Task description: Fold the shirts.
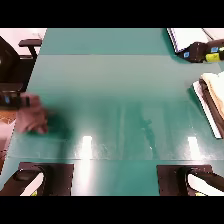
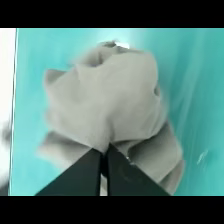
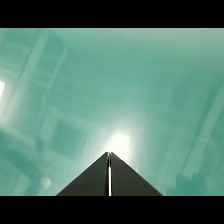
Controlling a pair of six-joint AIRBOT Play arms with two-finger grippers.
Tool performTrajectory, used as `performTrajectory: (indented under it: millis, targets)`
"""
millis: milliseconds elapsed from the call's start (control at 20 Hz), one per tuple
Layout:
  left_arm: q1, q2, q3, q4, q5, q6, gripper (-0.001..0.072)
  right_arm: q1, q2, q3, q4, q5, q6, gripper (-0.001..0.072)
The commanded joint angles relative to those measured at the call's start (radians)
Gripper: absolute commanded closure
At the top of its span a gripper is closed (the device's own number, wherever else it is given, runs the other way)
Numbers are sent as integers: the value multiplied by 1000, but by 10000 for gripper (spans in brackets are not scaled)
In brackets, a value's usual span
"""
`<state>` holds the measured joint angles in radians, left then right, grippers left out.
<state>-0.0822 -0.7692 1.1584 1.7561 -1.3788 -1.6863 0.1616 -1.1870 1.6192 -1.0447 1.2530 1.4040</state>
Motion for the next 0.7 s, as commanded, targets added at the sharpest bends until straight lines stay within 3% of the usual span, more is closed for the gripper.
performTrajectory:
  millis: [0, 350, 550, 600, 650]
  targets:
    - [-197, -5, 269, -10, 0, -20, 686, -2, 0, 114, -5, -5, 0, 695]
    - [-561, -277, 416, -12, 24, -15, 686, -2, -2, 300, -68, 0, 0, 695]
    - [-744, -530, 416, -37, 238, 41, 682, -13, -1, 334, -127, 32, 1, 695]
    - [-765, -575, 417, -65, 301, 48, 642, -16, -2, 334, -128, 46, 1, 695]
    - [-772, -615, 427, -109, 346, 48, 357, -26, -2, 334, -129, 65, 1, 695]
